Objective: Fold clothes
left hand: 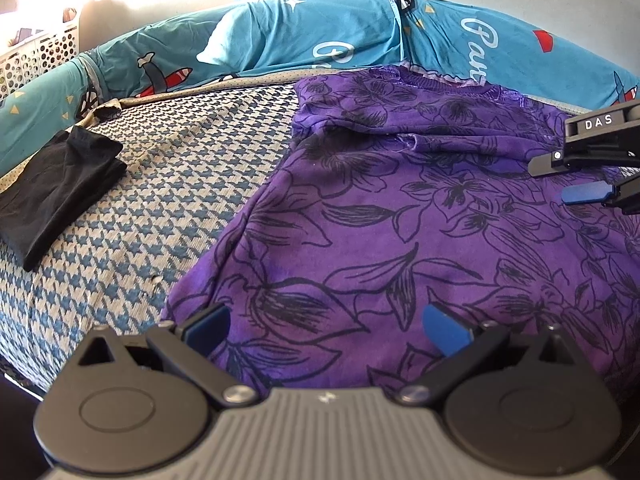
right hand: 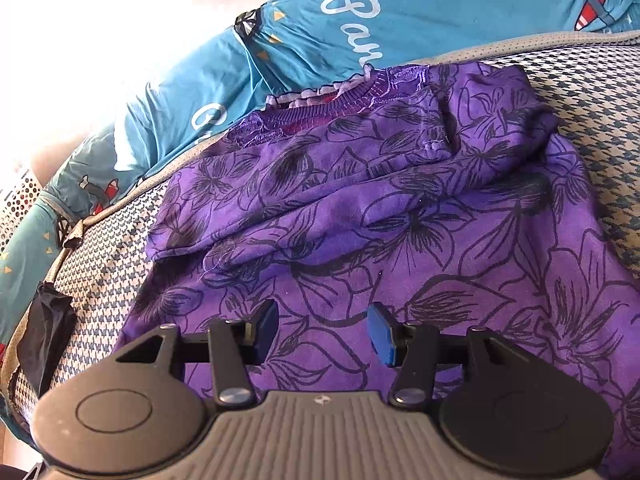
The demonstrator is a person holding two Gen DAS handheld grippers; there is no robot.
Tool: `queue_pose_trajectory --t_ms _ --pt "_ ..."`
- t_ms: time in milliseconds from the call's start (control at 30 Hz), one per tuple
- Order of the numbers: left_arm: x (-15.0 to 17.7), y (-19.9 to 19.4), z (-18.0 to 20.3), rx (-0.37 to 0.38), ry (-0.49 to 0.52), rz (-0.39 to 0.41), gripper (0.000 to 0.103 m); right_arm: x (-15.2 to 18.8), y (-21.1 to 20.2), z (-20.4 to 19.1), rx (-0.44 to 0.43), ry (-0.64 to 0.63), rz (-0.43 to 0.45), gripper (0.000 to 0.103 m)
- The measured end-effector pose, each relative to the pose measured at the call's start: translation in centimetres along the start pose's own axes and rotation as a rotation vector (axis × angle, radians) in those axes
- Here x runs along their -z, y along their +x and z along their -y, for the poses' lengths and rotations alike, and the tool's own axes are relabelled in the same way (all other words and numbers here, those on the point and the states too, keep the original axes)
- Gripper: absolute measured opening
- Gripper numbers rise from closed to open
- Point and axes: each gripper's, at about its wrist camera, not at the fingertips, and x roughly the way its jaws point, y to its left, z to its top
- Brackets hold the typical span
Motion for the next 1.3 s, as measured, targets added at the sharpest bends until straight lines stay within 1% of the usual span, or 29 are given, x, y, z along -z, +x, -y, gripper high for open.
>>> queue_pose_trajectory --t_ms 300,567,667,733,833,867,967,1067,1133,1233,1300 --pt "0.0 0.0 0.4 -0.003 0.009 0.007 0.103 -0.3 -1.8 2.4 0.030 0.040 0.058 0.049" --pt "-1.0 0.0 -0.4 0.015 -0.029 0.012 0.103 -1.2 -3.3 5.8 0.051 0.127 0.122 0.049" --pt "-2.1 0.1 -0.9 0.024 -0.039 0.013 0.103 -2.0 -3.6 7.0 0.036 0.152 0.138 0.049" --pt "-3.0 0.1 -1.1 0.025 -0.030 0.022 0.103 -2.9 -3.8 7.6 0.050 0.154 0.161 0.049" --pt "-4.8 0.3 -1.1 0.020 0.023 0.050 0.103 -4.6 -4.0 9.0 0.060 0.172 0.198 0.052" --pt "-5.6 0.4 -1.1 0.018 0.044 0.062 0.103 -5.1 -4.0 9.5 0.058 0.185 0.206 0.055" --pt "-7.7 0.7 -1.3 0.017 0.093 0.094 0.103 -6.7 -3.1 10.8 0.047 0.213 0.195 0.056" --pt "-9.6 1.2 -1.6 0.018 0.126 0.120 0.103 -7.9 -2.1 12.1 0.072 0.222 0.193 0.060" --pt "-10.9 1.6 -1.9 0.018 0.147 0.137 0.103 -8.5 -1.4 13.1 0.080 0.246 0.195 0.060" --pt "-12.3 2.8 -2.7 0.007 0.137 0.139 0.103 -9.1 -0.5 14.6 0.038 0.287 0.184 0.060" --pt "-12.9 3.5 -3.2 0.004 0.112 0.134 0.103 -9.3 0.1 15.2 0.053 0.297 0.179 0.061"
